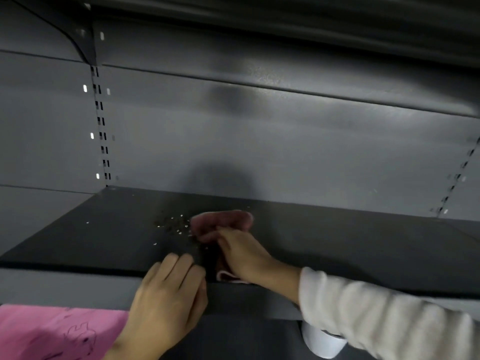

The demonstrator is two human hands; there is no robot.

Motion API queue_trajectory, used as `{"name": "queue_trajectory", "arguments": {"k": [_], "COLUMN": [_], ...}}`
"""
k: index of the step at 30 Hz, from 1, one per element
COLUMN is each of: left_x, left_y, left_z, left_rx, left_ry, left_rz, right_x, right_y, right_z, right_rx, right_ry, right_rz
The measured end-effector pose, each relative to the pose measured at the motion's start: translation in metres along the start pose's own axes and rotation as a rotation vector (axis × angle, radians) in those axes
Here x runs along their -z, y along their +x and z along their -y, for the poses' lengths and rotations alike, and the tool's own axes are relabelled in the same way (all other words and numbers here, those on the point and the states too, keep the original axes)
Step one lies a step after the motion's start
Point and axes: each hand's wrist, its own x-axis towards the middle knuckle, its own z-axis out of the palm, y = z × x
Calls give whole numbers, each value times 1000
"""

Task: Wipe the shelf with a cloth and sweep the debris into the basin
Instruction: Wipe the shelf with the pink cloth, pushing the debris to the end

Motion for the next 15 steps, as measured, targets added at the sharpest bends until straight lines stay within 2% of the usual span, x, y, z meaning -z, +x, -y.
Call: {"name": "queue_trajectory", "arguments": {"k": [3, 7, 11, 13, 15], "left_x": [2, 5, 5, 5, 2], "left_y": [-3, -4, -3, -4, -3], "left_z": [5, 17, 20, 20, 20], "left_rx": [1, 15, 27, 33, 54], "left_ry": [16, 50, 85, 100, 112], "left_rz": [-6, -58, -74, -60, -53], "right_x": [15, 76, 115, 111, 93], "right_y": [5, 3, -7, 2, 28], "right_z": [3, -41, -124, -146, -146], "right_rx": [-4, -32, -367, -501, -622], "right_ry": [20, 4, -166, -283, -131], "right_rz": [-84, -134, -192, -142, -174]}}
